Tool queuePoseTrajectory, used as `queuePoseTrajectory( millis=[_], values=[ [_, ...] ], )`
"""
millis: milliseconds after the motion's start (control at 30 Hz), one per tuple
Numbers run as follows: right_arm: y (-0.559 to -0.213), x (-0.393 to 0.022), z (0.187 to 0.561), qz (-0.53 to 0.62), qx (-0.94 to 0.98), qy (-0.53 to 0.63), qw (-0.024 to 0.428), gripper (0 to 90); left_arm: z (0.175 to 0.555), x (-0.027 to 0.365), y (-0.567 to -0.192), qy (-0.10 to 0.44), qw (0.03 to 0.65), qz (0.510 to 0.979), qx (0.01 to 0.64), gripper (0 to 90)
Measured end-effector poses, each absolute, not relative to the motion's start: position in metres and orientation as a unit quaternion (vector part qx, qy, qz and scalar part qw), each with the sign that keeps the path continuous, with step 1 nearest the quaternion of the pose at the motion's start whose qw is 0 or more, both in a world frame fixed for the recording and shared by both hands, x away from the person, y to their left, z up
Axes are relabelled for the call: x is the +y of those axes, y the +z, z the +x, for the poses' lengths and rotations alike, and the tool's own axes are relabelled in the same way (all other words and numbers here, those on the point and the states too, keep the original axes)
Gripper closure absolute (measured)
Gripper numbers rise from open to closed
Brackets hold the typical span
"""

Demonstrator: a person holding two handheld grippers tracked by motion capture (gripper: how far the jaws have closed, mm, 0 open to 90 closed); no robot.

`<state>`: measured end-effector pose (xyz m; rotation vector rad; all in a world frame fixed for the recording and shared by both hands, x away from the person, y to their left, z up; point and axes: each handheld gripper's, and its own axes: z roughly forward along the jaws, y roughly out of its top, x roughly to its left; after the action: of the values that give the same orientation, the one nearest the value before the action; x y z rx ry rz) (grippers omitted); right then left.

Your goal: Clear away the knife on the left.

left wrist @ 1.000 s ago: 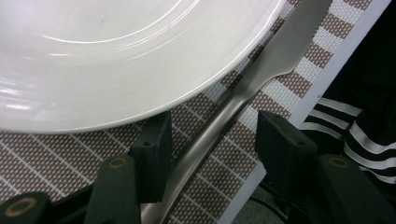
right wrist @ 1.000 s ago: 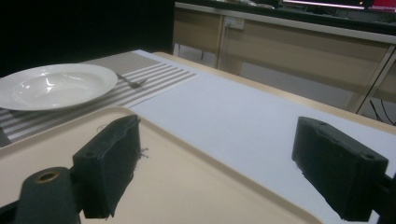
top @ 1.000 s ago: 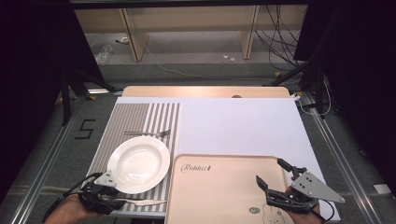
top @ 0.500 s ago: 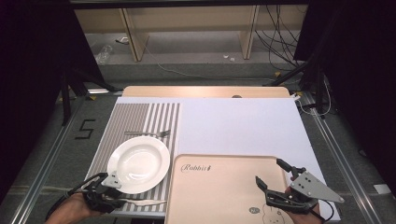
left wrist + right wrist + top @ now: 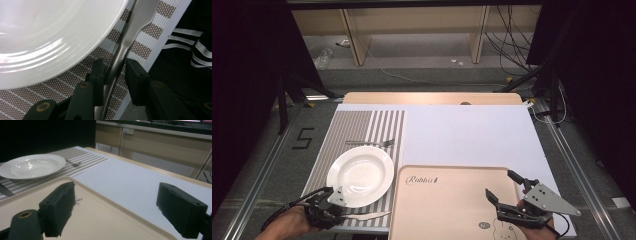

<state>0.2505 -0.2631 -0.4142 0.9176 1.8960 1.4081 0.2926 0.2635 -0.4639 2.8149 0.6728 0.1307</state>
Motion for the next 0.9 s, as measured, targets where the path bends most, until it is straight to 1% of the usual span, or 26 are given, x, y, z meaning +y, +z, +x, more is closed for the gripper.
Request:
queuePoseTrajectory(
  millis=[167,300,400,600,733,900],
  values=[
    [-0.414,-0.263,0.25,0.349,0.715,0.527,0.298,16.4,0.294,0.253,-0.463,0.043,0.09,0.973,0.208,72.8],
    [-0.414,-0.262,0.25,0.345,0.717,0.526,0.3,16.4,0.293,0.253,-0.463,0.041,0.091,0.973,0.209,74.1],
    [-0.414,-0.263,0.25,0.347,0.717,0.527,0.297,16.4,0.292,0.253,-0.463,0.04,0.09,0.973,0.209,78.2],
    [-0.413,-0.264,0.249,0.347,0.712,0.534,0.295,16.7,0.293,0.253,-0.463,0.037,0.091,0.973,0.207,78.1],
    [-0.414,-0.263,0.25,0.347,0.713,0.533,0.295,16.7,0.293,0.246,-0.462,0.045,0.064,0.976,0.205,78.0],
    [-0.413,-0.264,0.25,0.347,0.712,0.535,0.295,16.7,0.293,0.243,-0.462,0.044,0.056,0.976,0.207,78.8]
  ],
)
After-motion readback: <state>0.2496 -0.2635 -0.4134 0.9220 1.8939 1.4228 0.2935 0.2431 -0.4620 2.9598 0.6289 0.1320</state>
